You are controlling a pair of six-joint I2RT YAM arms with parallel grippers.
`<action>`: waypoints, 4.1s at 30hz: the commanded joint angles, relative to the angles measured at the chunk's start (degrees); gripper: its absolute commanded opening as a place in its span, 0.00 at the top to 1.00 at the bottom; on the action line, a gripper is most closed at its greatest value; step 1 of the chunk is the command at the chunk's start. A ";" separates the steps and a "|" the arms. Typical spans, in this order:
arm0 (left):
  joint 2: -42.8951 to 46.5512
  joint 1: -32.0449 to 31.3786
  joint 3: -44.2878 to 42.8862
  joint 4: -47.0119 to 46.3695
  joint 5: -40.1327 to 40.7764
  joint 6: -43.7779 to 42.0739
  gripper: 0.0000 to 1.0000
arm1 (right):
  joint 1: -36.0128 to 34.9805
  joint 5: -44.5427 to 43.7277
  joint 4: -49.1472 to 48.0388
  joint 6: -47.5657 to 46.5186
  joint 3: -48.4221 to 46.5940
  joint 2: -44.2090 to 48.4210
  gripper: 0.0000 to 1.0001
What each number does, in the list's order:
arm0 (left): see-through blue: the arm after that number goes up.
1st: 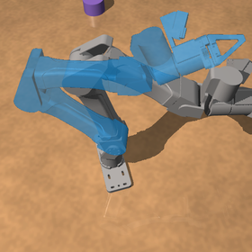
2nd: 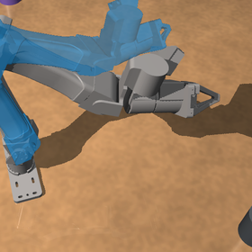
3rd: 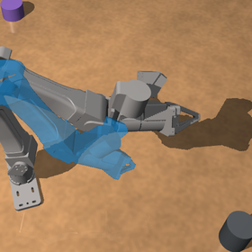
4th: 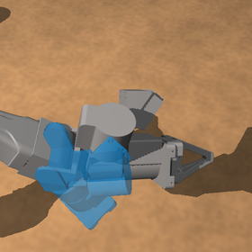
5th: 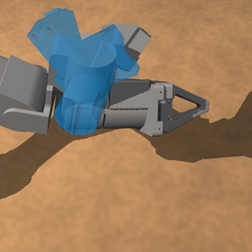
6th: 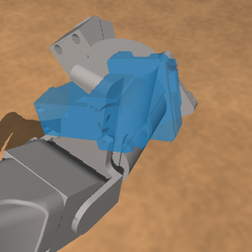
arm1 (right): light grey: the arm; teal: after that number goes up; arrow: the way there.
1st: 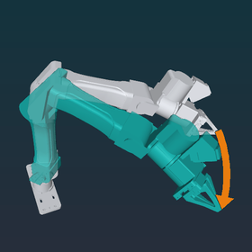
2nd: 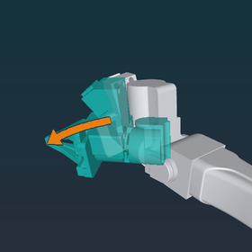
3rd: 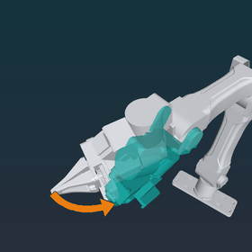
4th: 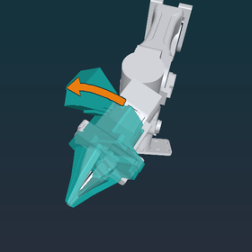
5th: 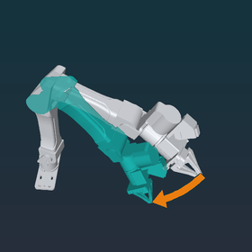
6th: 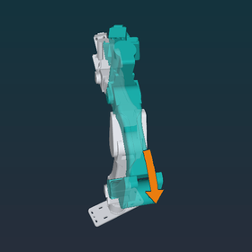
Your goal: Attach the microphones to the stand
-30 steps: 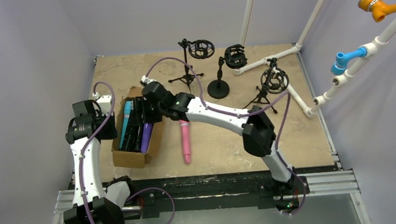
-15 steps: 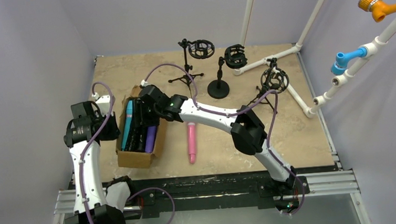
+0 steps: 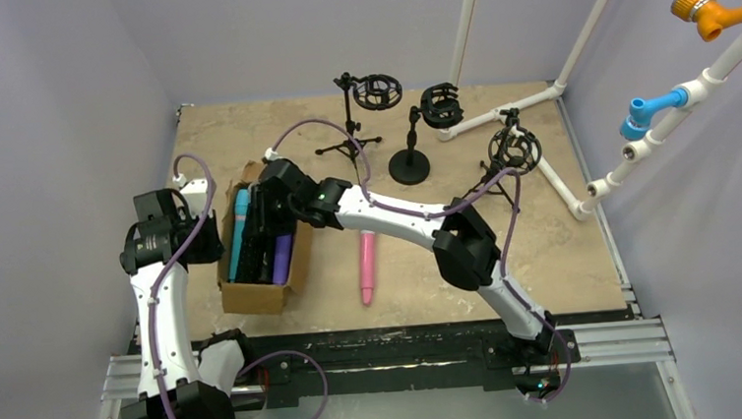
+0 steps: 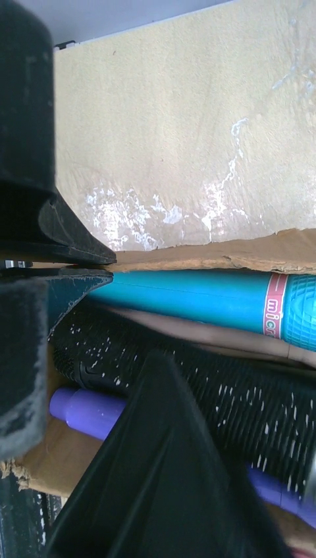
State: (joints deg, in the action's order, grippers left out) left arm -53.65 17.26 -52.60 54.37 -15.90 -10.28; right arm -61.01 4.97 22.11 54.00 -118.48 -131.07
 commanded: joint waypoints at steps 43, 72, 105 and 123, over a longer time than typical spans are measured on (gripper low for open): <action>-0.33 0.23 -1.19 -5.62 3.14 -1.43 1.00 | 13.20 -7.49 0.78 -11.53 51.87 30.23 0.77; -0.85 0.14 -2.11 -2.98 -0.18 3.27 1.00 | 0.56 -10.73 -2.75 -10.12 42.72 24.65 0.01; 1.29 0.32 -3.30 -0.84 4.53 1.30 1.00 | 3.62 -25.77 3.94 -10.62 24.41 8.45 0.09; -2.86 0.28 0.49 -4.35 6.14 -1.64 0.79 | 3.71 -21.49 8.35 -10.01 27.29 22.02 0.01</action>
State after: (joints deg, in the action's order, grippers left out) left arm -55.00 17.26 -51.72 53.04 -8.80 -10.57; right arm -57.36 -15.68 28.77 43.88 -93.06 -110.91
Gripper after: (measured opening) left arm 0.119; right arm 0.987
